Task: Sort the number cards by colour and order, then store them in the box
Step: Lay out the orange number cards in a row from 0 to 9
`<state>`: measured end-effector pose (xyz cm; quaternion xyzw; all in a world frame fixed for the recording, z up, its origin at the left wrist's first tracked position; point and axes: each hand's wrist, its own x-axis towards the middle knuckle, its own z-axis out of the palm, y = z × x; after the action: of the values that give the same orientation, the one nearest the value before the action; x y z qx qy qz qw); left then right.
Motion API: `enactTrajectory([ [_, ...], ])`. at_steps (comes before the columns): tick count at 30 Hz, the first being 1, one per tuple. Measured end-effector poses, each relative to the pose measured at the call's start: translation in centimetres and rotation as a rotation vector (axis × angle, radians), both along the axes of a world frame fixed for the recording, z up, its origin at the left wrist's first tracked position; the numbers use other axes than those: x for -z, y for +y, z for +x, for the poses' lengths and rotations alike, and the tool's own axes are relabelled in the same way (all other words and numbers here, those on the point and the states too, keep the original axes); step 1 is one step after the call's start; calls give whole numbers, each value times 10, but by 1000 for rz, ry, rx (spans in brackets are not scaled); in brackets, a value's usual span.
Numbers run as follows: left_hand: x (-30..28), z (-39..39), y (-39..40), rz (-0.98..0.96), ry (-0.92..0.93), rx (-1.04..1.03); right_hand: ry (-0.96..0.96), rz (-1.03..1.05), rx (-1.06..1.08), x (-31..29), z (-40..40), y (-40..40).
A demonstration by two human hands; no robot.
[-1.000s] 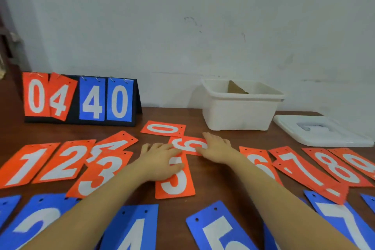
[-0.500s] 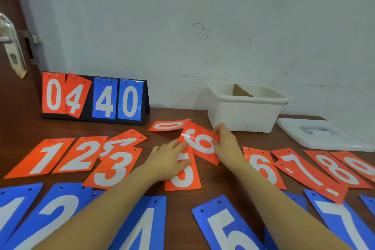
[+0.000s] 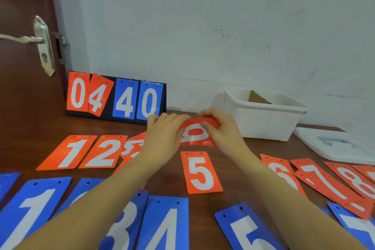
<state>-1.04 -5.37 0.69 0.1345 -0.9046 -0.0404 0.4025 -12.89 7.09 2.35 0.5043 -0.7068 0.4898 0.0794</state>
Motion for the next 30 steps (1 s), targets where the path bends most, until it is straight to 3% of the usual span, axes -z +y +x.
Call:
enactTrajectory([
  [4,7,10,-25,362,107,71,-78,165,135,16,-29,-38],
  [8,15,9,-47,505,92,18,36,740,258,52,-50,-62],
  [10,14,8,-51,530,64,-15,127,885,250,61,-47,-61],
  [16,15,7,-40,540,16,30,353,896,451,47,-43,-28],
  [19,18,6,-26,594,33,73,161,778,615,51,-46,-8],
  [22,14,2,-14,672,125,79,-34,828,762,58,-42,-2],
  [30,23,2,-3,706,168,89,-261,761,774,57,-43,-19],
])
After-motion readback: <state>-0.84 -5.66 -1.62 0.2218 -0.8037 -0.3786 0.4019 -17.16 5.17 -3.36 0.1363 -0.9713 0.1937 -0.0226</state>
